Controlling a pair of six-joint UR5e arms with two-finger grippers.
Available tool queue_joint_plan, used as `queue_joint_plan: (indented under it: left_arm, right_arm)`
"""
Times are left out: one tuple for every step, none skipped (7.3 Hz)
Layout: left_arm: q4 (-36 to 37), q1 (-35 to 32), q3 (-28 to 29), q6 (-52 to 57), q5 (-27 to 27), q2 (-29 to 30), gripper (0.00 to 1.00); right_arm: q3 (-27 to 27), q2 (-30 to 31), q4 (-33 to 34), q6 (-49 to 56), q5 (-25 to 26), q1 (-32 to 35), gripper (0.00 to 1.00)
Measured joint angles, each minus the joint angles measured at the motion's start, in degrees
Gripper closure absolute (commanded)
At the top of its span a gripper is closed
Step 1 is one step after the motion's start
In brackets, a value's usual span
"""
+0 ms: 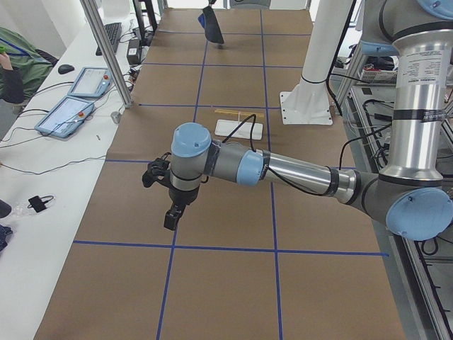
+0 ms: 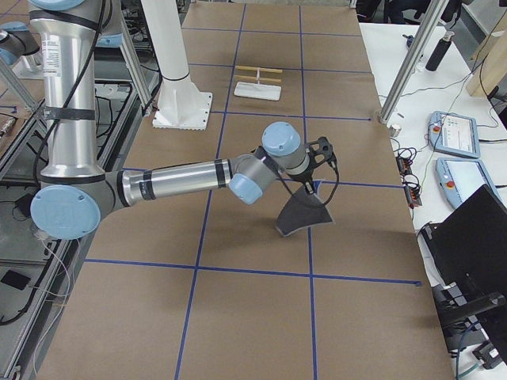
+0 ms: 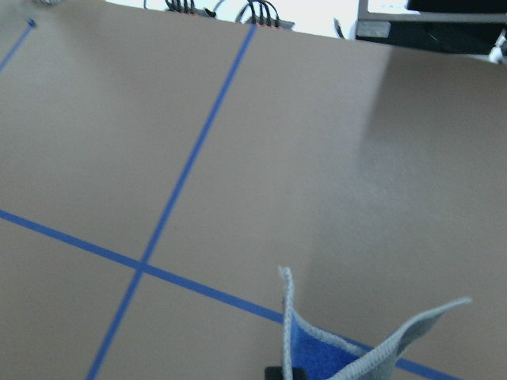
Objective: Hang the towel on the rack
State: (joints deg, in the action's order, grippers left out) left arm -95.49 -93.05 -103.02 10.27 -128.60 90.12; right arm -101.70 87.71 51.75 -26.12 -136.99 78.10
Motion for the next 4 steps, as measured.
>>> queue_joint_plan:
  left_arm:
    - [-6.34, 0.34, 0.98, -0.73, 0.04, 1.18, 0.01]
    - [-10.77, 1.30, 2.09, -3.09, -0.46, 2.95, 0.01]
    - [-13.84, 2.82, 2.73, -5.97, -1.65, 4.09, 0.01]
    - [-16.99, 4.58, 3.16, -7.58, -2.75, 4.57, 0.01]
  right_arm:
    - [-0.16, -5.32, 0.38, -1.67, -0.06, -3.25, 1.00]
    - [-0.34, -9.76, 0.55, -3.20, 0.10, -6.33, 1.00]
    - [-0.59, -13.50, 0.58, -5.09, 0.53, -9.01, 1.00]
    - [-0.89, -17.07, 0.59, -7.04, 2.19, -12.23, 1.00]
